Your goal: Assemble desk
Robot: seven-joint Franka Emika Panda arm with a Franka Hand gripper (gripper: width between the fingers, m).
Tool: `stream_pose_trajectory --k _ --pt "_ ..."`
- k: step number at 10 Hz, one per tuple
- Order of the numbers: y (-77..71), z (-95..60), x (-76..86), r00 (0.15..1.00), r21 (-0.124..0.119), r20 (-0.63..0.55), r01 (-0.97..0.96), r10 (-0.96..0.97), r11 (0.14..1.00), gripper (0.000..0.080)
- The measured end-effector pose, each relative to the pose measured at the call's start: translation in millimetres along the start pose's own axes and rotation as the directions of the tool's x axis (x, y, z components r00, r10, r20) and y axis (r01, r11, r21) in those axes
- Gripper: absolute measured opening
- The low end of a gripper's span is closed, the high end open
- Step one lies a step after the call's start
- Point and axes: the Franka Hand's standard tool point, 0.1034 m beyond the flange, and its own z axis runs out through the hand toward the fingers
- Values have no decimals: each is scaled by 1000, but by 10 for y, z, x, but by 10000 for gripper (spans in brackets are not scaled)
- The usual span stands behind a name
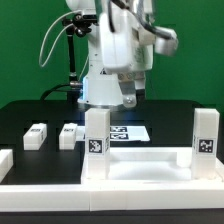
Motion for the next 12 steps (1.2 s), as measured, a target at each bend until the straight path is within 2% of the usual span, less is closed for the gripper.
stream_pose_trajectory --k 2,7,8,9,11,12 --pt "267 148 -80 999 -67 -23 -28 27 997 649" --pt "255 174 -59 1000 -61 -20 23 -24 998 649" --pt "391 292 39 996 -73 -25 87 -89 994 649" --pt "569 418 129 991 -114 -32 125 -129 986 649" --pt "839 769 268 989 -149 -76 115 -127 982 649" --pt "950 922 252 988 -171 -93 108 -125 979 649"
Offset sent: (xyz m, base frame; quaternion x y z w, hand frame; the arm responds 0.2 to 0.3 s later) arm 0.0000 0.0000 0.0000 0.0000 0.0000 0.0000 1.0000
